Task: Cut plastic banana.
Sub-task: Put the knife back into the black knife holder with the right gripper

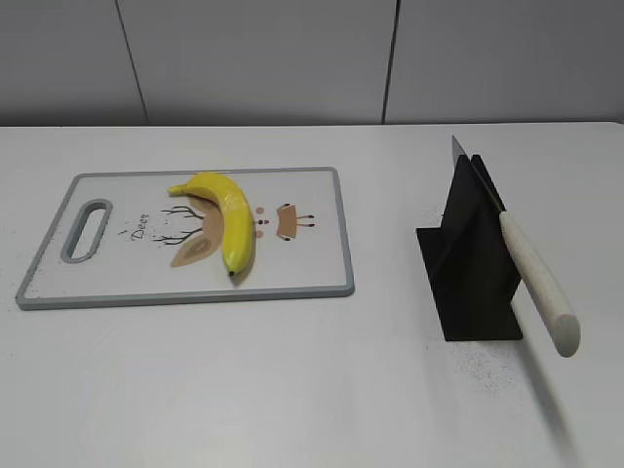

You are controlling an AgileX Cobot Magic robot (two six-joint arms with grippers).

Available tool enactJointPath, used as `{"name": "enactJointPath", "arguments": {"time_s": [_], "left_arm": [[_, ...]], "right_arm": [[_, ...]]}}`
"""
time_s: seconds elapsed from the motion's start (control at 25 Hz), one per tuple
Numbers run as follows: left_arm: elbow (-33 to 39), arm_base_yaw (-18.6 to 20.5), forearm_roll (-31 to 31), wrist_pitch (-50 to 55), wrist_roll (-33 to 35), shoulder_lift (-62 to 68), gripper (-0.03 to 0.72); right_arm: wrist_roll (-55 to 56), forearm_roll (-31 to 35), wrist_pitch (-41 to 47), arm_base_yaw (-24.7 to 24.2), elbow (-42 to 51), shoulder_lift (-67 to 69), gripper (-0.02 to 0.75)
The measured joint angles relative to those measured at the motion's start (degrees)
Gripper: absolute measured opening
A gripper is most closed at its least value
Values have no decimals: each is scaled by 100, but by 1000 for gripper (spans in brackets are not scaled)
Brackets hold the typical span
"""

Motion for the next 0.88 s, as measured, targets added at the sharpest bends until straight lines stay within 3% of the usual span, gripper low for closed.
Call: {"name": "enactJointPath", "arguments": {"time_s": [0.88], "left_arm": [[20,0,0,4,0,0,526]], "right_arm": [[0,-105,43,0,103,-5,510]]}}
